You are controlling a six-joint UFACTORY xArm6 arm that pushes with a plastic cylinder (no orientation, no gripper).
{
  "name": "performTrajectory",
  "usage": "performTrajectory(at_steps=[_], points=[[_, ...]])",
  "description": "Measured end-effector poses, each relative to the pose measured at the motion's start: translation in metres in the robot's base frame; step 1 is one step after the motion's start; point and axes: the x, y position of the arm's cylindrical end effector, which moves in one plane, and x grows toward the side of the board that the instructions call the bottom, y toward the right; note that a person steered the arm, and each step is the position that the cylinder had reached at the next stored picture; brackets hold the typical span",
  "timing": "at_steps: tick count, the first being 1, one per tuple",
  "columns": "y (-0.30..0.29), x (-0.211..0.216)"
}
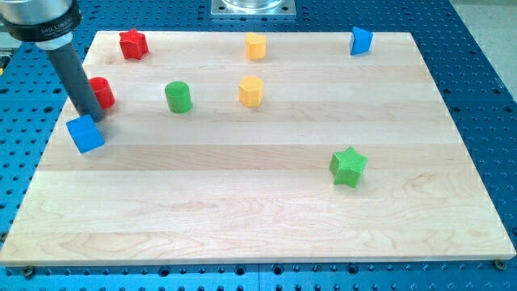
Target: Push the green circle diagonal to the green star
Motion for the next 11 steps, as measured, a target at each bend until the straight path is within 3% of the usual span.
performTrajectory(at_steps=[2, 4, 5, 6, 7, 8, 9, 10, 11], points=[[0.054, -0.034], [0.133, -0.003], [0.118, 0.014], [0.073, 0.005], [0.125, -0.019], [0.244, 0.002], [0.271, 0.004], [0.251, 0.005], [0.301, 0.023]])
